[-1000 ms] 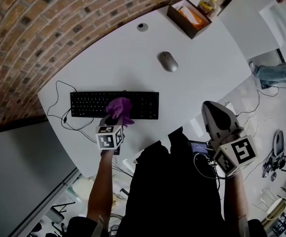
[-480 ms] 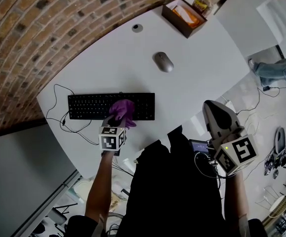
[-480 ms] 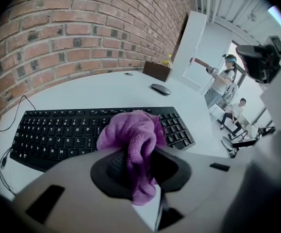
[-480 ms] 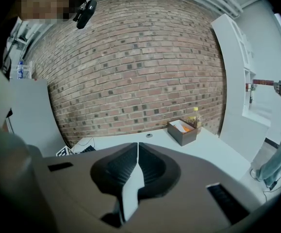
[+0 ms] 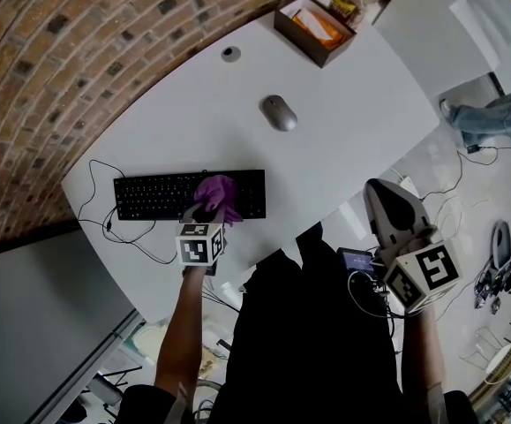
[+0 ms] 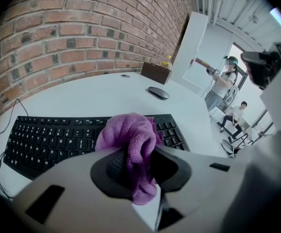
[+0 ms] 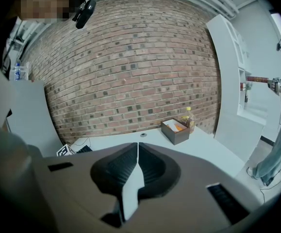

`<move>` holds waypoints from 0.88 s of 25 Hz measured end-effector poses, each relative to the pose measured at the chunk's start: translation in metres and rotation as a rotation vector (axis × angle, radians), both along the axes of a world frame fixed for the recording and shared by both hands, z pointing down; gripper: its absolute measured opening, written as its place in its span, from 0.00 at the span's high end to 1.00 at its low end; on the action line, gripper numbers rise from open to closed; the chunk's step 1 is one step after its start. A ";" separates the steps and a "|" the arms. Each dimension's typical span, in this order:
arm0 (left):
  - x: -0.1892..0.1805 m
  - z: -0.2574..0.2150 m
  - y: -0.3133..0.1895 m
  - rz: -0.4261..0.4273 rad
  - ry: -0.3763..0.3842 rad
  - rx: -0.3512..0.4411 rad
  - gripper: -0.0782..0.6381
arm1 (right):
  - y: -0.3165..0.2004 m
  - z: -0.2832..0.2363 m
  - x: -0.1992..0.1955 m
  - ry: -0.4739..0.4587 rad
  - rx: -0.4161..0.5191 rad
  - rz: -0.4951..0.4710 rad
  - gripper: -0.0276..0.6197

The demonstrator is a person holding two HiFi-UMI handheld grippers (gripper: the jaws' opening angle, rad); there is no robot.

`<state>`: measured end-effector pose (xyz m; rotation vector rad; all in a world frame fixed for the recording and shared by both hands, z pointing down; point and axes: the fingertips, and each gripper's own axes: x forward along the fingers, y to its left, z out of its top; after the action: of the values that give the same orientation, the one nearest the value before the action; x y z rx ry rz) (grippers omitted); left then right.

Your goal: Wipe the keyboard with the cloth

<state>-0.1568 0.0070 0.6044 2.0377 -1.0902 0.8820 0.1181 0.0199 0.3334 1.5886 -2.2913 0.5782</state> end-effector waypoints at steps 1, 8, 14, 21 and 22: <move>0.003 -0.001 -0.002 0.002 0.001 0.003 0.75 | 0.000 0.000 0.002 -0.001 -0.001 0.003 0.93; 0.030 -0.007 -0.015 0.017 0.023 0.028 0.75 | 0.002 -0.002 0.015 -0.007 0.003 -0.001 0.93; 0.069 -0.016 -0.029 0.066 0.050 0.050 0.75 | 0.004 -0.002 0.033 -0.006 0.005 0.015 0.93; 0.116 -0.018 -0.039 0.121 0.063 0.056 0.75 | 0.008 -0.003 0.065 0.001 0.009 0.057 0.93; 0.121 -0.018 -0.040 0.128 0.062 0.057 0.75 | 0.008 -0.003 0.070 0.002 0.010 0.063 0.93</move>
<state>-0.0353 -0.0327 0.5861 2.1872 -0.9707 0.8536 0.1885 0.0281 0.3301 1.6710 -2.2531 0.5805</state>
